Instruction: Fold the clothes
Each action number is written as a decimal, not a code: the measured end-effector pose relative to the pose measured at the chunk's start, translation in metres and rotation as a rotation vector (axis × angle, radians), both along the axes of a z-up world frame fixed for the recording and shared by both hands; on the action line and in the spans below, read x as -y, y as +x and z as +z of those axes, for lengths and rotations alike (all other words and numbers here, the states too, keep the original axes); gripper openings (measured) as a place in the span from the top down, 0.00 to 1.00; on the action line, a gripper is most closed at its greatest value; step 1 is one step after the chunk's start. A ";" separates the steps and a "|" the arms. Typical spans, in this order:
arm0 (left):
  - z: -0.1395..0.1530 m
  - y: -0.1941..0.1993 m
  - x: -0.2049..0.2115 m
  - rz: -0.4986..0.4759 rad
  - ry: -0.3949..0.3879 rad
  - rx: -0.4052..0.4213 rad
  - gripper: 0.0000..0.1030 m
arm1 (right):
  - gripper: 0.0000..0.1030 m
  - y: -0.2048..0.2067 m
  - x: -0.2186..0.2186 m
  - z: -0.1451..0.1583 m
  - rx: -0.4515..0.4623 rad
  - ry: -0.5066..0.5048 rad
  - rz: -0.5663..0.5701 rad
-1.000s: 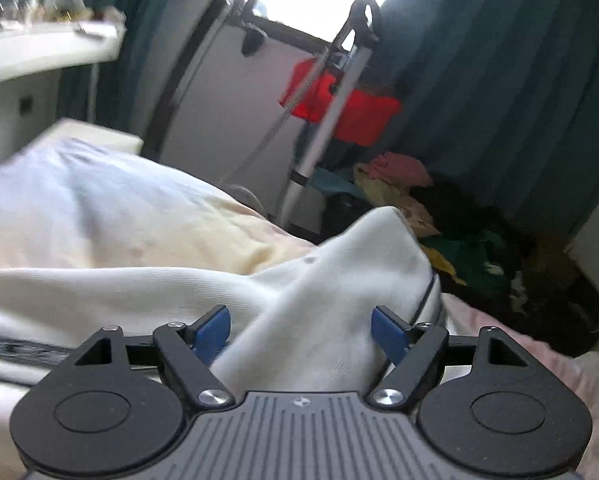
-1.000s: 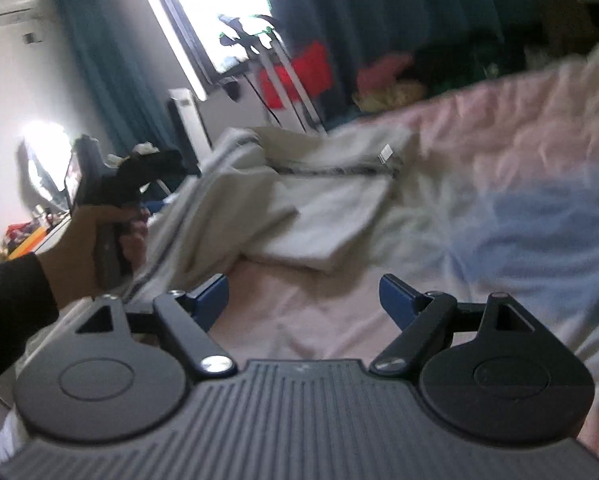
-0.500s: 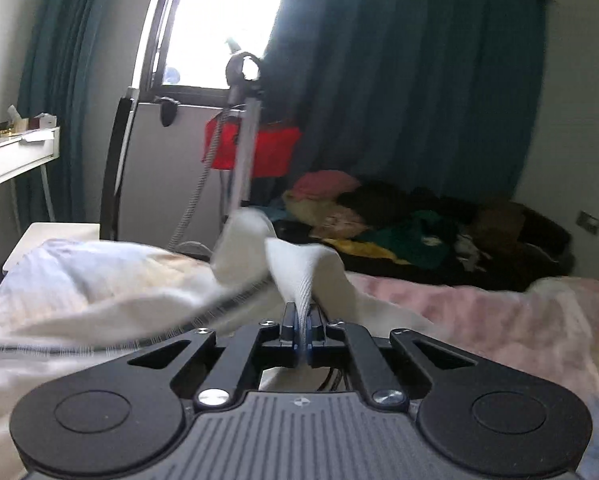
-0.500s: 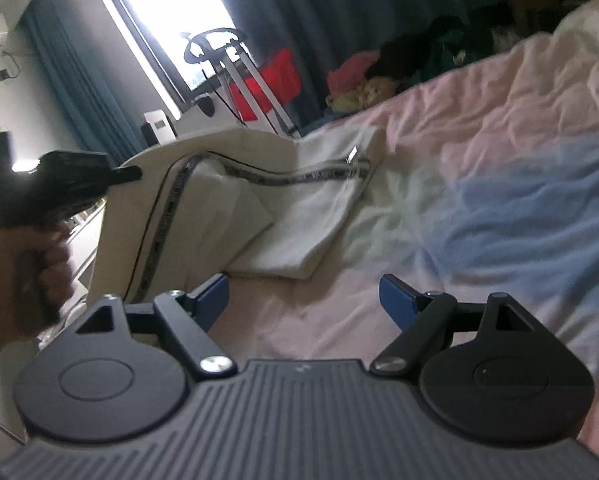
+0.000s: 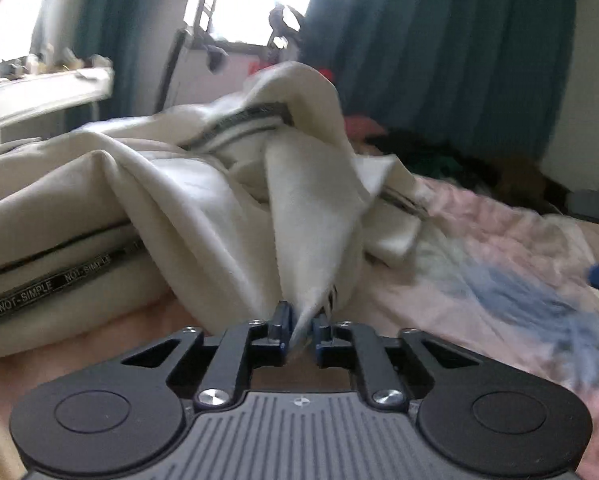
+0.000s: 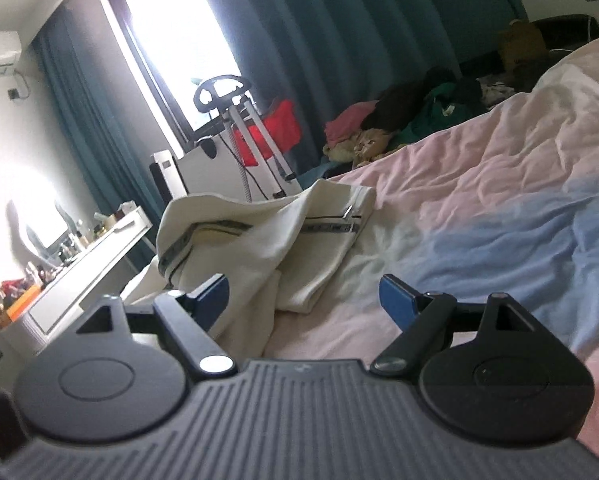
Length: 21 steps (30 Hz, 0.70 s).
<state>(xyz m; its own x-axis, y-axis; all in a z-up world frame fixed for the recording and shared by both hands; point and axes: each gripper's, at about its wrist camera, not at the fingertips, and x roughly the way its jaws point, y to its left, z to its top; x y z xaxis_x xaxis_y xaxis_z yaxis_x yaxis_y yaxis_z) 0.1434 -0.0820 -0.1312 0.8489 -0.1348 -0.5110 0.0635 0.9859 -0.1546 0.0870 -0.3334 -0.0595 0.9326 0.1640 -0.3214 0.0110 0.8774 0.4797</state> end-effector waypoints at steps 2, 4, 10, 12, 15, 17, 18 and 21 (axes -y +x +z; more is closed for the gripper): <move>-0.009 0.005 0.007 0.026 0.025 0.016 0.50 | 0.19 -0.002 0.003 0.000 -0.001 0.009 -0.010; -0.019 0.010 0.014 0.053 0.050 0.031 0.31 | 0.19 -0.003 0.005 -0.001 -0.006 0.015 -0.015; -0.038 0.016 0.059 0.089 0.325 0.011 0.00 | 0.19 0.001 0.002 -0.004 -0.027 0.008 0.005; -0.041 0.014 0.065 0.097 0.378 -0.002 0.00 | 0.19 0.003 0.000 -0.007 -0.039 0.009 0.018; -0.033 0.009 0.066 0.110 0.340 -0.029 0.00 | 0.19 0.004 -0.002 -0.008 -0.046 0.010 0.029; -0.028 0.003 0.068 0.121 0.272 -0.052 0.00 | 0.18 0.004 -0.002 -0.007 -0.043 0.014 0.030; -0.027 -0.002 0.071 0.132 0.253 -0.063 0.00 | 0.18 0.004 -0.001 -0.007 -0.040 0.019 0.029; -0.025 -0.015 0.080 0.163 0.195 -0.096 0.00 | 0.18 0.005 0.005 -0.004 -0.036 0.035 0.016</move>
